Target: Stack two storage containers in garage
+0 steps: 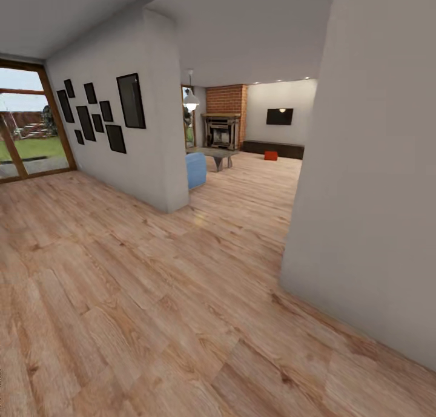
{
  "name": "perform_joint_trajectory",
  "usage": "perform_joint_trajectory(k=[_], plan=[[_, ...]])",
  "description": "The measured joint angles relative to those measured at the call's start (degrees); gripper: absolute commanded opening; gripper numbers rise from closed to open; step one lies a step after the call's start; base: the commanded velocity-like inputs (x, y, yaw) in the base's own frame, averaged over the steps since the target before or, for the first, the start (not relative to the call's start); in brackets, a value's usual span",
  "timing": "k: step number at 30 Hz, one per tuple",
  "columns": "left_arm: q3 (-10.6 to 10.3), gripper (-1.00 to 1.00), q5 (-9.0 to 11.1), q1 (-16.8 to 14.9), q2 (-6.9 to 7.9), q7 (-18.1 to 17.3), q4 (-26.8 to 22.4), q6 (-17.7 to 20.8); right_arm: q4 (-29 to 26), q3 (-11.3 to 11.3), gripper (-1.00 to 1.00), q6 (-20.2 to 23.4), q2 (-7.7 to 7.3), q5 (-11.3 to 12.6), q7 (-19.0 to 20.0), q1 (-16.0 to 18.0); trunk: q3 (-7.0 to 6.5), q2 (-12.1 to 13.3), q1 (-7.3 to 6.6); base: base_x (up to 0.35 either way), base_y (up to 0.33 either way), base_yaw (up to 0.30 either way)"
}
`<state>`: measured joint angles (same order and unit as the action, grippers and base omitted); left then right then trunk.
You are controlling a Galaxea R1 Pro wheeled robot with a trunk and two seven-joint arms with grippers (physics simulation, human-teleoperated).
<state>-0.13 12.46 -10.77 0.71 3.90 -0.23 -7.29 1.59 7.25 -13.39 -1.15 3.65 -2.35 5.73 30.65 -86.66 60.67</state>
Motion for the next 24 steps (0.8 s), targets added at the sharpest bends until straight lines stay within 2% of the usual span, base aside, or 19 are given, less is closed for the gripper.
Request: perform_joint_trajectory(k=[24], plan=[[0.00, 1.00, -0.02, -0.01, 0.00, 0.00, 0.01, 0.00, 0.00, 0.08, 1.00, 0.14, -0.02, -0.29, 0.72, -0.01, 0.00, 0.00, 0.00, 0.322, 0.000, 0.013]])
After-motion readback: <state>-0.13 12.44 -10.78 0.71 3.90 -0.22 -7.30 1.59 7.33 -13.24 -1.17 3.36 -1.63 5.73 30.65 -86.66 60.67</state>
